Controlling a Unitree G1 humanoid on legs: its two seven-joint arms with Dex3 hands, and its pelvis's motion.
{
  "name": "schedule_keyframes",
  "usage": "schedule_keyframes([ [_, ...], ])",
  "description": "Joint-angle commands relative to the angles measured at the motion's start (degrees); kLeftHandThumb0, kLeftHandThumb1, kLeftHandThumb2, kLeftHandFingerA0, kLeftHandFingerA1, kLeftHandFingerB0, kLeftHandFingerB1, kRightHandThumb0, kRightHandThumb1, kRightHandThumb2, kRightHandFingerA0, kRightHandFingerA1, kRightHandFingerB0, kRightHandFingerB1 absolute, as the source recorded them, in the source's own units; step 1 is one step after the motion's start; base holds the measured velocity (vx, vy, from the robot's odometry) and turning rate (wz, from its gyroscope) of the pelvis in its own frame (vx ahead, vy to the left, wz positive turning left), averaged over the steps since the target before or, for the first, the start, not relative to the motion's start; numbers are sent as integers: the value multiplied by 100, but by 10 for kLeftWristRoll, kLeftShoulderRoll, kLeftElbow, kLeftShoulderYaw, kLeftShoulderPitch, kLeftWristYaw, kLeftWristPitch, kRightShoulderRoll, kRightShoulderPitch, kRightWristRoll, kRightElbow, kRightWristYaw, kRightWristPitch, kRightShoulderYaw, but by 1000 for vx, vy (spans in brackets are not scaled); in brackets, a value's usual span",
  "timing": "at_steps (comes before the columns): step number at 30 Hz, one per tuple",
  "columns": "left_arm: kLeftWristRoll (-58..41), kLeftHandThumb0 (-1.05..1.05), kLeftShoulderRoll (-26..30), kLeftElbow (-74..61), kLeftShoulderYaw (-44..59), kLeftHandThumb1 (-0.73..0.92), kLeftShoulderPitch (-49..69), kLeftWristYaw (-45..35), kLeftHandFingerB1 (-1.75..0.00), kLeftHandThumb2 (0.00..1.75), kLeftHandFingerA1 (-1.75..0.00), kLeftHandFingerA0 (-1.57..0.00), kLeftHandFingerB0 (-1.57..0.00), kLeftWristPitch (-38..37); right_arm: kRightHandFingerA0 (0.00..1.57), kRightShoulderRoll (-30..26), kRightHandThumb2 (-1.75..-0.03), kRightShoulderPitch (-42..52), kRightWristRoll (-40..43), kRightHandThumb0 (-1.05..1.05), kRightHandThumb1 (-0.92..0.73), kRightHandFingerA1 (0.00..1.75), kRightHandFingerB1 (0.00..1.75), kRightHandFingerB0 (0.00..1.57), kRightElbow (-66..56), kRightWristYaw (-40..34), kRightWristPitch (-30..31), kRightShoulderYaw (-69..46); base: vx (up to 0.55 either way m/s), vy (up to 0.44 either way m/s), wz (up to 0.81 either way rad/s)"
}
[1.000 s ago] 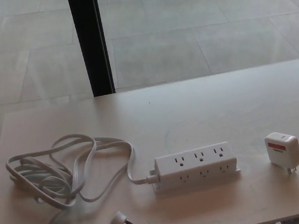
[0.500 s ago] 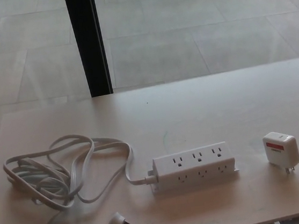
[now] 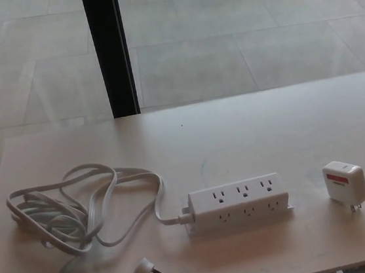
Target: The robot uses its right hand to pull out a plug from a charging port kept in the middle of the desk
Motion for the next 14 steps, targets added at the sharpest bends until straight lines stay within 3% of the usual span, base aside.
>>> schedule_keyframes([
  [1,-28,-53,-10,-1,27,57,2,-14,-49,57,-82,-82,-69,-34,130,-1,-64,-2,37,-70,-20,143,81,71,3,22,-23,6,0,0,0],
  [2,-29,-54,-11,-1,28,58,0,-20,-46,58,-75,-81,-65,-34,123,-1,-62,-3,41,-73,-21,136,80,69,4,24,-23,5,0,0,0],
  [5,-29,-54,-13,-2,32,57,1,-30,-49,57,-82,-82,-68,-38,130,-2,-61,-5,44,-75,-22,136,81,69,5,22,-26,12,0,0,0],
  [6,-27,-54,-12,0,30,58,3,-41,-53,57,-101,-78,-70,-44,144,0,-78,-1,36,-82,-16,155,85,64,-5,20,-33,23,0,0,0],
  [7,-26,-54,-11,0,30,58,3,-42,-50,58,-92,-76,-65,-43,131,-2,-77,-2,30,-77,-16,152,83,62,-3,12,-30,31,0,0,0],
  [8,-23,-55,-11,0,28,57,2,-34,-51,58,-91,-77,-67,-44,118,-2,-64,-7,38,-73,-20,156,85,63,2,16,-24,30,0,0,0],
  [9,-21,-55,-10,0,26,57,0,-31,-51,58,-91,-77,-67,-43,118,-2,-64,-9,44,-73,-20,156,85,63,4,18,-22,30,0,0,0],
  [10,-24,-55,-10,1,28,57,-1,-33,-50,57,-82,-78,-67,-44,132,-3,-76,-8,44,-75,-14,152,83,62,5,19,-23,32,0,0,0],
  [11,-26,-54,-11,1,29,56,-1,-34,-50,57,-87,-79,-67,-45,124,-3,-63,-7,45,-75,-22,157,84,63,6,19,-24,34,0,0,0],
  [12,-27,-54,-11,0,29,56,0,-35,-50,57,-87,-79,-67,-46,124,-3,-63,-6,45,-75,-22,157,84,63,6,17,-27,36,0,0,0],
  [13,-28,-54,-11,-3,29,57,0,-35,-49,58,-88,-79,-66,-40,130,-4,-62,-2,39,-79,-23,153,84,63,4,12,-29,43,0,0,0],
  [14,-28,-53,-11,-5,29,58,0,-36,-51,58,-100,-79,-66,-38,129,-4,-61,-2,41,-77,-22,138,84,63,5,12,-29,42,0,0,0],
])
